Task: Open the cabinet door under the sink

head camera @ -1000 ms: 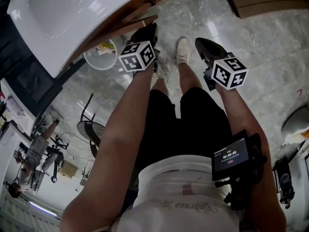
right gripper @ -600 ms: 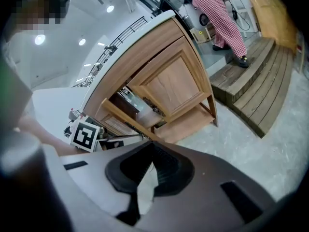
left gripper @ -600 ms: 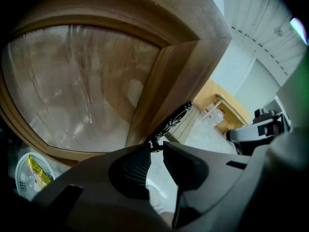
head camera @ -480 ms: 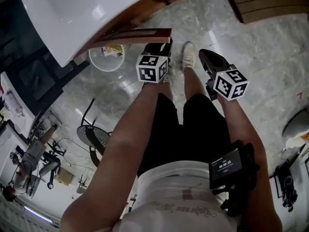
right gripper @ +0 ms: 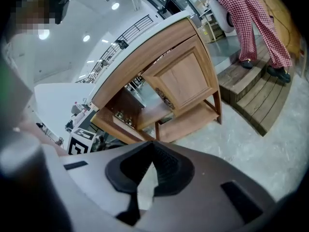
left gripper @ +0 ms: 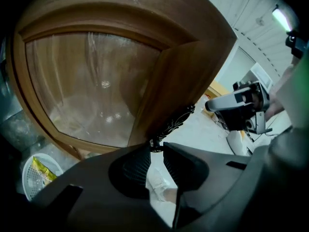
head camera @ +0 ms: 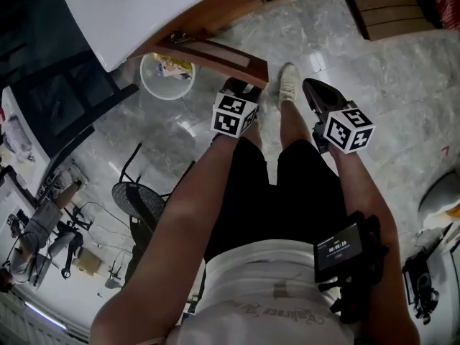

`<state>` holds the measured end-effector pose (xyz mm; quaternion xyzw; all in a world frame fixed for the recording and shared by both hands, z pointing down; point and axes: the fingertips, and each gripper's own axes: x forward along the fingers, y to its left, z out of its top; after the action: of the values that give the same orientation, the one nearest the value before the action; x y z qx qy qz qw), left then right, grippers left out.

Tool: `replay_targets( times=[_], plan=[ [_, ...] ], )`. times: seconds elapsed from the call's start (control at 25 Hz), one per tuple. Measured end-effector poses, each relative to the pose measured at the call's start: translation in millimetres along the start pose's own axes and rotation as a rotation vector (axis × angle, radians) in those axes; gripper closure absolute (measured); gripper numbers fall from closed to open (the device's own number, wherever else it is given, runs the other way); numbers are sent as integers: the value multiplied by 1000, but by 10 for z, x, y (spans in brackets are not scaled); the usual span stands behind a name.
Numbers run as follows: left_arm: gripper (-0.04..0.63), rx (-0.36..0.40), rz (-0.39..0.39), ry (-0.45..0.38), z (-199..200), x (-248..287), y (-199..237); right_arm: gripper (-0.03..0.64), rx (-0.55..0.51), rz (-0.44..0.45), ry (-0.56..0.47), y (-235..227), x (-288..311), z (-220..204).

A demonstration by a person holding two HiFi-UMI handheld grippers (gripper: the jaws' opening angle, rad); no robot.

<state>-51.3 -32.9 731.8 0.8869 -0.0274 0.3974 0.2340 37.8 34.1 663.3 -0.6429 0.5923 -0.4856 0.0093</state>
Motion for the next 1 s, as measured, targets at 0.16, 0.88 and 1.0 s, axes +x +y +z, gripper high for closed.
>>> replay_targets(
  times=[0.16, 0.88, 1.0],
  plan=[
    [509, 79, -22, 49, -199, -128, -10, 603, -20, 11, 14, 107, 20, -86],
    [508, 259, 40, 188, -1122, -960, 396, 604, -79, 37, 67, 515, 222, -287],
    [508, 287, 40, 201, -1194, -1054, 471, 603, -98, 34, 72, 591, 230, -288]
  ],
)
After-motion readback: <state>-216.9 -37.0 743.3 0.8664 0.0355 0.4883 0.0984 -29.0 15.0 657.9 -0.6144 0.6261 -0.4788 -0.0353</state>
